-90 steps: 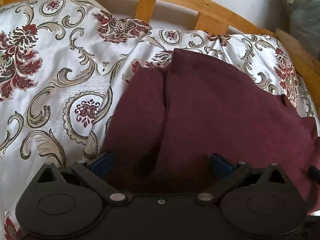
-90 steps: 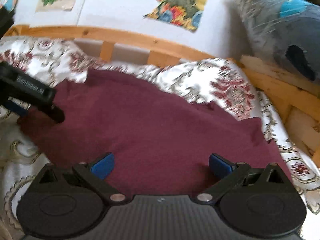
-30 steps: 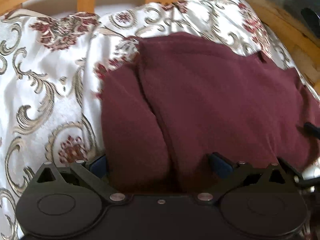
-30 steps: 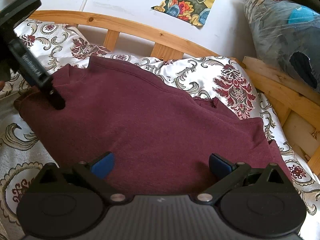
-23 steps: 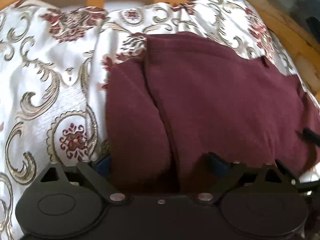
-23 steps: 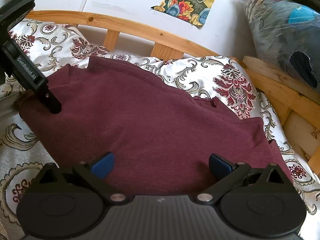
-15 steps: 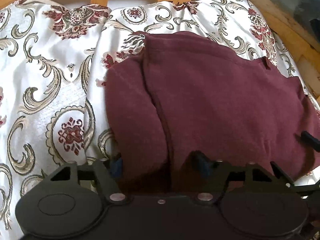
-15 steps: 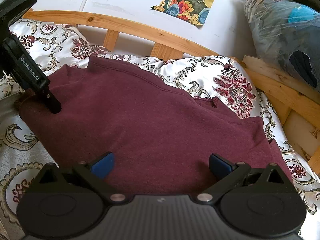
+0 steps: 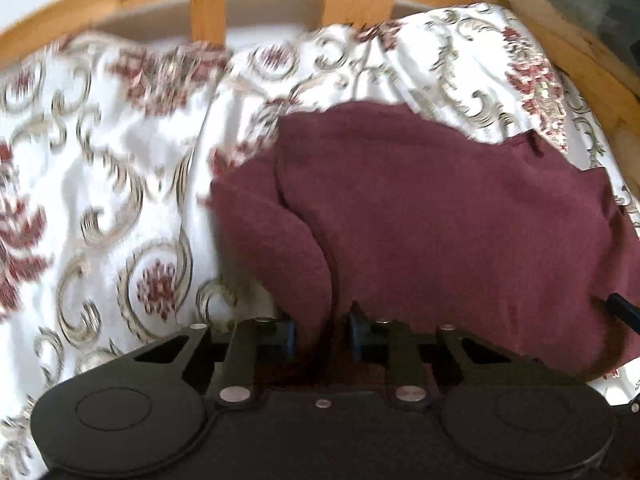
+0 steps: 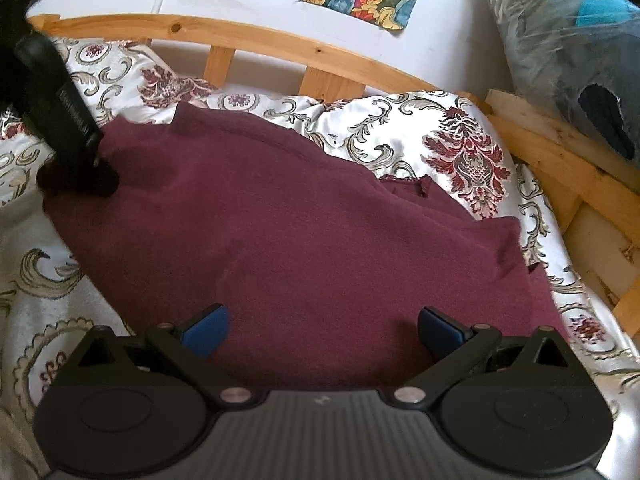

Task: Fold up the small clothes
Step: 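Grasp the folded shirt edge with the left gripper and lift it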

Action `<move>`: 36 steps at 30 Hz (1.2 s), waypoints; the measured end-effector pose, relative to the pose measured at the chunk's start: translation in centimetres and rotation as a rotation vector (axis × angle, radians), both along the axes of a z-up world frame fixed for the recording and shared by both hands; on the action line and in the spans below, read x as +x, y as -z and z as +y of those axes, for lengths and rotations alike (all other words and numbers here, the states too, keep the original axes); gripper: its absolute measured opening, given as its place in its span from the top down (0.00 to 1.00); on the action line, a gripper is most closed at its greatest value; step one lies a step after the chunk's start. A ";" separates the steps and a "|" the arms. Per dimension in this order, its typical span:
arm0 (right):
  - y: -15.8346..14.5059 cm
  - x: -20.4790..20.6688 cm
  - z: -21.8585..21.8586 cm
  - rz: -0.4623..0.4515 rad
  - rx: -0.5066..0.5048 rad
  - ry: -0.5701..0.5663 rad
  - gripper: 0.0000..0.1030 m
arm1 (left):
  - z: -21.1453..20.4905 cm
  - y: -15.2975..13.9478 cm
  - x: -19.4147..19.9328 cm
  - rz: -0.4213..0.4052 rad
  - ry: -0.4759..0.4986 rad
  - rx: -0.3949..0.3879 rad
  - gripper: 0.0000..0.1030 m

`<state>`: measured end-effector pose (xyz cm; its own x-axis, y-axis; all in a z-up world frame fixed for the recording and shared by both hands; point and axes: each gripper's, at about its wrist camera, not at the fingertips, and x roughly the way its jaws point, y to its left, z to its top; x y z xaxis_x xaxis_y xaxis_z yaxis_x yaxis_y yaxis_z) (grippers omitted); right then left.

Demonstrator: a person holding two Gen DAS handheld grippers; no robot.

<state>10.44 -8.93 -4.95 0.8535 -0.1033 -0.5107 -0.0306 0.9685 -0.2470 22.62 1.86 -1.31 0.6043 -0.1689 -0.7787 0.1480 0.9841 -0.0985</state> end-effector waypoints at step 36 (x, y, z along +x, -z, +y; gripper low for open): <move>-1.5 -1.2 -11.7 -0.066 -0.171 0.373 0.00 | -16.2 -5.5 -3.1 -0.157 0.556 0.026 0.42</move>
